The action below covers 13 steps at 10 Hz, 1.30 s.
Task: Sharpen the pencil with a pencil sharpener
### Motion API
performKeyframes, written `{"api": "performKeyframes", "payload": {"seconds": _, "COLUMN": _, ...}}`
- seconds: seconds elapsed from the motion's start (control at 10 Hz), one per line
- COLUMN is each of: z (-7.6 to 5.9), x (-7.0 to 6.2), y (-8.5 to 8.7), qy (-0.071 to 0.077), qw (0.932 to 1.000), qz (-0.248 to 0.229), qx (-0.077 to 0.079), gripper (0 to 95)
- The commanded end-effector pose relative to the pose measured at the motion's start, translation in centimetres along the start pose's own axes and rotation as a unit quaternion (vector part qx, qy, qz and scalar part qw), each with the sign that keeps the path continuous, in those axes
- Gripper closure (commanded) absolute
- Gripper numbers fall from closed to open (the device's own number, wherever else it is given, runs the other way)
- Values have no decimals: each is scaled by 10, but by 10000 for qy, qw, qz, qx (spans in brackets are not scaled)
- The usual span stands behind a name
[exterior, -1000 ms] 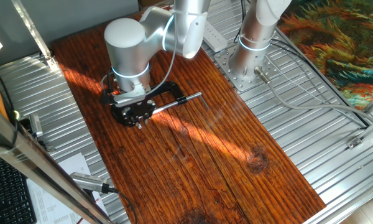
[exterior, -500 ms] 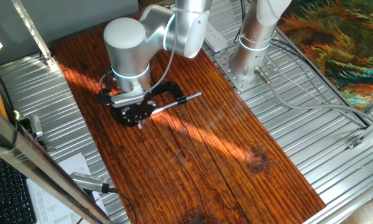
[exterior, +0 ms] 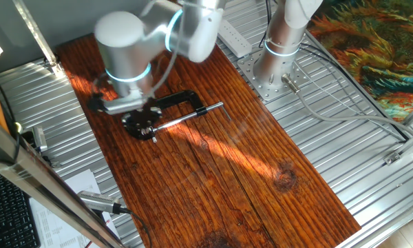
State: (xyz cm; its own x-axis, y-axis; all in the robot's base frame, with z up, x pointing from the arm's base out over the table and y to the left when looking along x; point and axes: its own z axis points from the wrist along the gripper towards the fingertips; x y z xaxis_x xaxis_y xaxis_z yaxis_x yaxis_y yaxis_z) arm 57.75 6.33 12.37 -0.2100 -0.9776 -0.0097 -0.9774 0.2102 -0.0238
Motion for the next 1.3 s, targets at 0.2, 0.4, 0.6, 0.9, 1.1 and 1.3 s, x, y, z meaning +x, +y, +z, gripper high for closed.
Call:
{"api": "performKeyframes", "payload": {"seconds": 0.2, "z": -34, "x": 13, "y": -27, "qy": 351, "qw": 9856, "qz": 1648, "qx": 125, "gripper": 950}}
{"api": "performKeyframes", "payload": {"seconds": 0.4, "z": -46, "x": 26, "y": -38, "qy": 352, "qw": 9659, "qz": 2560, "qx": 162, "gripper": 950}}
{"api": "performKeyframes", "payload": {"seconds": 0.6, "z": -42, "x": 51, "y": -49, "qy": 308, "qw": 9321, "qz": 3607, "qx": 137, "gripper": 950}}
{"api": "performKeyframes", "payload": {"seconds": 0.9, "z": -49, "x": 75, "y": -62, "qy": 338, "qw": 9134, "qz": 4052, "qx": 196, "gripper": 950}}
{"api": "performKeyframes", "payload": {"seconds": 1.1, "z": -53, "x": 82, "y": -63, "qy": 280, "qw": 8550, "qz": 5174, "qx": 210, "gripper": 950}}
{"api": "performKeyframes", "payload": {"seconds": 1.3, "z": -54, "x": 88, "y": -63, "qy": 218, "qw": 8240, "qz": 5658, "qx": 194, "gripper": 950}}
